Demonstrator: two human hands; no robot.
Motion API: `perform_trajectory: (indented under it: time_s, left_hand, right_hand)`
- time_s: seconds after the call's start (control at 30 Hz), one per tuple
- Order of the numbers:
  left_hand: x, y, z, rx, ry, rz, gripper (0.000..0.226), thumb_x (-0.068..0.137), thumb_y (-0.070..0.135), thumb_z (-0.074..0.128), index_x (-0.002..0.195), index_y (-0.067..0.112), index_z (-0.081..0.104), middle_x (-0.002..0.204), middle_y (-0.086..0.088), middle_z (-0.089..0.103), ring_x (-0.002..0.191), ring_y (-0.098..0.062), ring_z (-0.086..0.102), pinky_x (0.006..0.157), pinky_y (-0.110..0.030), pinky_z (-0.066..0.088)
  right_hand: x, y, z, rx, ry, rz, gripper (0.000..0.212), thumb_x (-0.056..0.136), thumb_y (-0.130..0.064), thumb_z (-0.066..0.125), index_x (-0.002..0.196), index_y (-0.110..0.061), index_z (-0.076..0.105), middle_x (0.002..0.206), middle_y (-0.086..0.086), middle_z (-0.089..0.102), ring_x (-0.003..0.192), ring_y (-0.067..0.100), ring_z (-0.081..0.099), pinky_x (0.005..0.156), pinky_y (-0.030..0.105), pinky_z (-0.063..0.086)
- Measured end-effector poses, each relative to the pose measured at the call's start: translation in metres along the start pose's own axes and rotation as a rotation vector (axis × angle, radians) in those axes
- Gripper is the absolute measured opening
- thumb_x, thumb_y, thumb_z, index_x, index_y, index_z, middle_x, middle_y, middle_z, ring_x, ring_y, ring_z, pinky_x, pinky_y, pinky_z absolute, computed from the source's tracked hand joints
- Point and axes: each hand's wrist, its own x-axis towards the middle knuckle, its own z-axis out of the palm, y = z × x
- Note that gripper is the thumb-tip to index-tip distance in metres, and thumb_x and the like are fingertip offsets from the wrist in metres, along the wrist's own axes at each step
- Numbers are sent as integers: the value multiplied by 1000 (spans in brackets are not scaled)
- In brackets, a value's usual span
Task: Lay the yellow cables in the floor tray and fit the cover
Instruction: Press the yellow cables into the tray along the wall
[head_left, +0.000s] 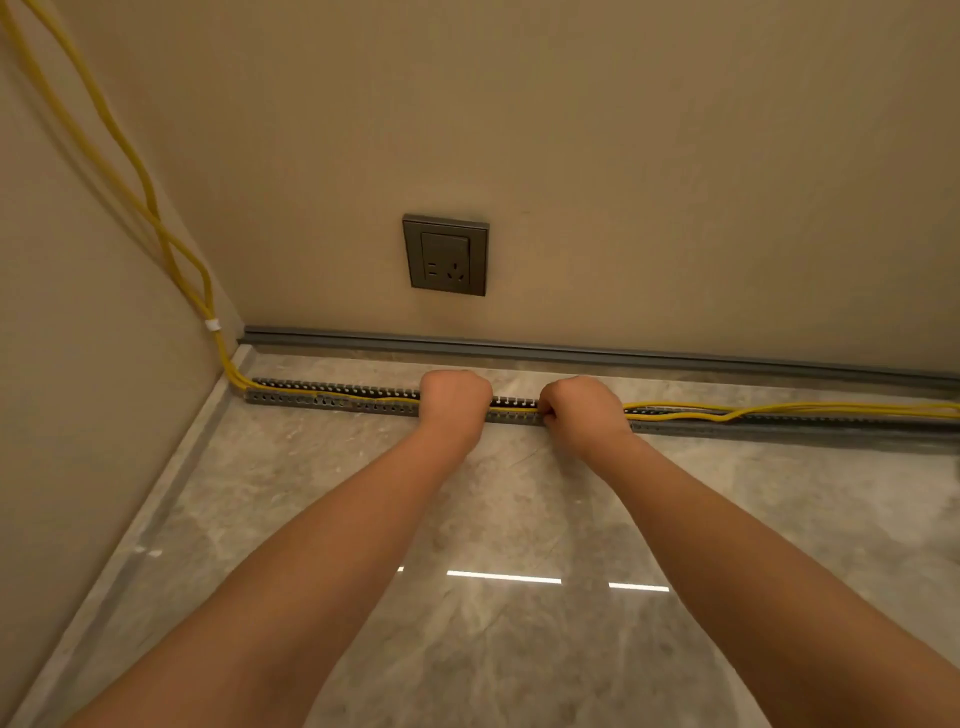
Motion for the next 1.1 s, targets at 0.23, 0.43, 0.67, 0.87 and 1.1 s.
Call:
perform_trajectory:
  time_s: [0.23,0.43,0.67,0.87,1.1]
  left_hand:
    - [-4,36,1,-327,66,146,24,93,19,52,111,25,66,107,-3,64,97,-26,63,68,-33,48]
    - [4,48,4,-294,128,165,21,91,20,54,109,24,63,99,-4,69,88,-28,67,61,-30,43]
    - [6,62,-6,-16,99,320,21,88,9,54,104,18,65,95,-4,66,84,-28,68,59,-29,39]
    - [15,87,-25,40,-45,227,24,87,1,57,101,17,68,99,0,67,89,-23,66,60,-28,37]
    - [21,96,-31,-1,-135,88,26,88,1,57,106,15,68,105,-3,67,96,-25,65,63,-29,38]
  right_hand:
    - [0,15,-4,219,-49,17,26,80,-12,59,98,-22,75,99,5,73,94,28,65,75,30,49]
    - [-18,39,-2,484,99,81,28,73,-2,56,92,-17,69,94,4,71,91,25,64,75,35,54]
    - [-32,62,1,234,-17,177,42,84,-19,56,126,-23,57,127,5,63,116,28,57,92,36,49]
    - [-34,79,-3,137,13,160,31,88,-9,51,115,-20,63,118,8,62,111,29,56,83,38,50]
    - [-37,95,-8,31,88,35,16,84,-14,58,93,-17,71,100,9,66,92,32,61,66,33,44]
